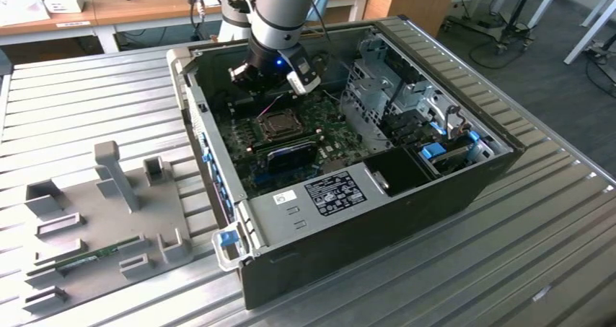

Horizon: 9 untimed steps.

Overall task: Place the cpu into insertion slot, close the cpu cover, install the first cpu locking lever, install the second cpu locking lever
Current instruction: 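Install the first cpu locking lever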

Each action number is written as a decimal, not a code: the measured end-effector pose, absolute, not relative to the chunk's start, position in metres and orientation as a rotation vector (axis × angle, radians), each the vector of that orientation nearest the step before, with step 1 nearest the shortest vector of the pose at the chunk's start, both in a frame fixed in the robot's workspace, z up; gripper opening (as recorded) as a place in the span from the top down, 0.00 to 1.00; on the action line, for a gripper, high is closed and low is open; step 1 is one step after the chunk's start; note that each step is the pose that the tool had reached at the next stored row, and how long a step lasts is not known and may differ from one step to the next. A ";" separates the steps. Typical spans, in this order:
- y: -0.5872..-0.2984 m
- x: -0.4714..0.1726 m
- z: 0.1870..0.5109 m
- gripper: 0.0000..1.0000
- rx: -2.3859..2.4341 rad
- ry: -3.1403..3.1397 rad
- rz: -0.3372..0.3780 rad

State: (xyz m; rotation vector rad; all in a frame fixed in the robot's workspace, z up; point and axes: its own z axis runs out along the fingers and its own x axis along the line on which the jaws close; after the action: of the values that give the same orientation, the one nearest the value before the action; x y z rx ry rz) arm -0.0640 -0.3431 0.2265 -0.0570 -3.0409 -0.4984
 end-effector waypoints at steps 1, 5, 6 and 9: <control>-0.343 -0.064 0.226 0.89 -0.057 -3.040 -0.498; -0.343 -0.064 0.226 0.89 -0.058 -3.036 -0.497; -0.343 -0.064 0.226 0.89 -0.058 -3.034 -0.497; -0.343 -0.064 0.226 0.89 -0.058 -3.034 -0.500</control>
State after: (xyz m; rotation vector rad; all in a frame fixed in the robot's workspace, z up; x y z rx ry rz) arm -0.0640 -0.3435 0.2264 -0.0582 -3.0340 -0.4996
